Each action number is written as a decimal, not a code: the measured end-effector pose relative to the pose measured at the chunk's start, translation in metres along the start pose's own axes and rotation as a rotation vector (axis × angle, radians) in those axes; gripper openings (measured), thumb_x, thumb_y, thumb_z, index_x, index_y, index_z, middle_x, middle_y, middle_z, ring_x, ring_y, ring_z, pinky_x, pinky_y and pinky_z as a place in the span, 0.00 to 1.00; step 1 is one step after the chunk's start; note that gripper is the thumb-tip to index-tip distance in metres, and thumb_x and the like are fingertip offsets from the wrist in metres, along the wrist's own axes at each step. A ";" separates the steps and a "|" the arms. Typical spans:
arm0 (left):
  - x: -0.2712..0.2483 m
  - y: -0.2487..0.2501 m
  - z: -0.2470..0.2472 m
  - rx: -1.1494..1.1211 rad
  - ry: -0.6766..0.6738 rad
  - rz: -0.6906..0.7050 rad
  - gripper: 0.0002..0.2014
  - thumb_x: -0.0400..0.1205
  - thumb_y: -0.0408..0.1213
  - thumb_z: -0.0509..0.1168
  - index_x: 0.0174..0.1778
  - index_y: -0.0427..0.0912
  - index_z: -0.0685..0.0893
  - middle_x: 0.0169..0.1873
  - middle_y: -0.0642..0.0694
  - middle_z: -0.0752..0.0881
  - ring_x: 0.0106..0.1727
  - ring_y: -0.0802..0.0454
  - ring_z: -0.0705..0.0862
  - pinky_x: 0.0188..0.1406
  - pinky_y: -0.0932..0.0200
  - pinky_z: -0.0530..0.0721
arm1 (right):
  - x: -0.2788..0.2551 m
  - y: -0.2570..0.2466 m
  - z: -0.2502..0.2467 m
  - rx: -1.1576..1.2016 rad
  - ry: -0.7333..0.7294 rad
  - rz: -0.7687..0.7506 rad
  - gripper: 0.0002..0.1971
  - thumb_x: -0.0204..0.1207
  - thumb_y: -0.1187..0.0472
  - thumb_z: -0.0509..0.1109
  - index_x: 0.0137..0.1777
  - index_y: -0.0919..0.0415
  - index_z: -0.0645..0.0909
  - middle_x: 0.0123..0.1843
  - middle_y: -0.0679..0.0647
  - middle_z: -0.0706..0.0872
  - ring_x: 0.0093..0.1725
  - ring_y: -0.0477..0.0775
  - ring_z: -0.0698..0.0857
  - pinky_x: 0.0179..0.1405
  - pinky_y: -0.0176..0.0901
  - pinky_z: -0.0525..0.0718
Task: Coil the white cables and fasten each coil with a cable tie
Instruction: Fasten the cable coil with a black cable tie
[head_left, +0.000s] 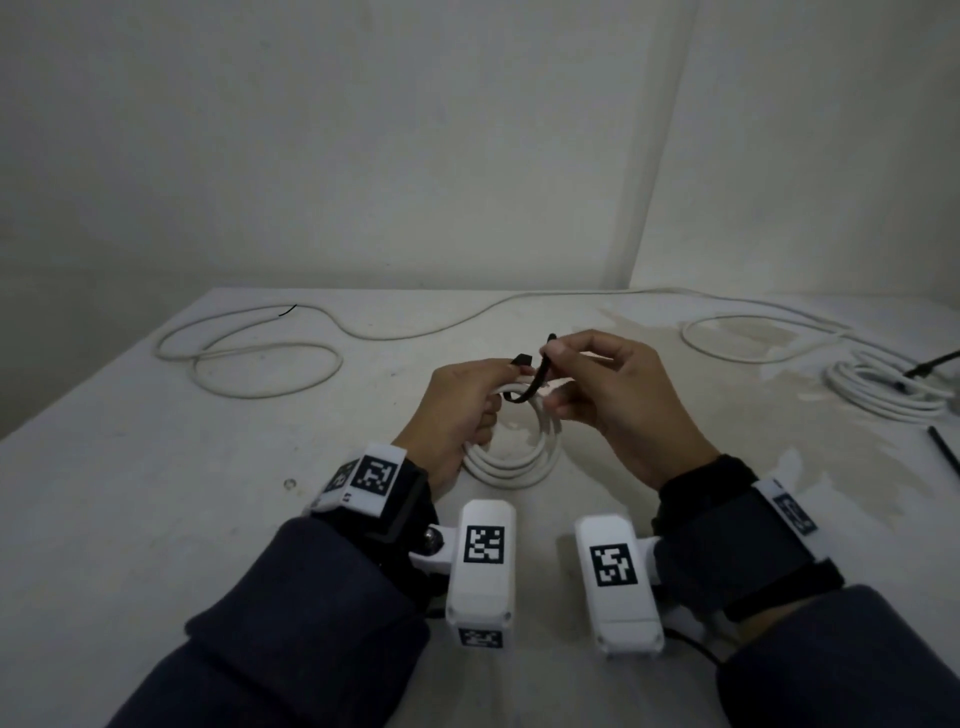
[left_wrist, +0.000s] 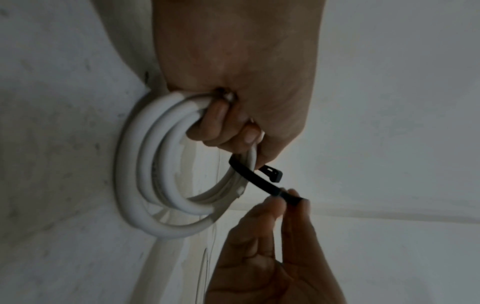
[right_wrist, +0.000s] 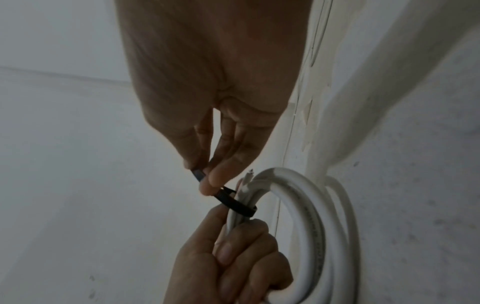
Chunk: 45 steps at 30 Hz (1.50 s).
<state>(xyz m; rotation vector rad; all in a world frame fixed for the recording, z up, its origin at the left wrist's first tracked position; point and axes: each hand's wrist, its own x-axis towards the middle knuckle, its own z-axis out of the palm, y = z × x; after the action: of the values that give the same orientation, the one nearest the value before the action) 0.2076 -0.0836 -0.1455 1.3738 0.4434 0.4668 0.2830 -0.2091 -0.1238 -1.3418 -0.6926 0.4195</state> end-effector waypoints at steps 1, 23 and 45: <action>0.000 0.000 0.000 -0.008 0.009 0.001 0.07 0.80 0.35 0.66 0.41 0.39 0.88 0.19 0.52 0.64 0.18 0.59 0.59 0.14 0.67 0.56 | 0.000 -0.001 0.000 -0.031 -0.001 0.009 0.02 0.79 0.65 0.70 0.46 0.62 0.84 0.34 0.58 0.88 0.21 0.47 0.80 0.23 0.33 0.78; -0.005 0.002 0.008 0.179 0.041 0.129 0.11 0.83 0.36 0.64 0.51 0.37 0.91 0.11 0.59 0.71 0.16 0.62 0.65 0.18 0.68 0.63 | 0.001 0.002 0.000 -0.158 0.030 -0.093 0.10 0.77 0.67 0.71 0.56 0.57 0.88 0.28 0.54 0.85 0.18 0.42 0.67 0.19 0.30 0.66; -0.007 0.005 0.012 0.233 -0.030 0.221 0.12 0.85 0.34 0.62 0.60 0.38 0.87 0.12 0.60 0.75 0.16 0.63 0.68 0.18 0.69 0.65 | 0.003 0.006 -0.001 -0.084 0.059 -0.107 0.09 0.78 0.70 0.70 0.48 0.57 0.89 0.34 0.57 0.87 0.30 0.44 0.81 0.34 0.37 0.79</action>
<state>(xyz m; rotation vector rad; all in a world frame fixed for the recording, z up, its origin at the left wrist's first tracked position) 0.2077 -0.0966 -0.1389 1.6623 0.3299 0.5877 0.2862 -0.2069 -0.1296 -1.3832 -0.7359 0.2663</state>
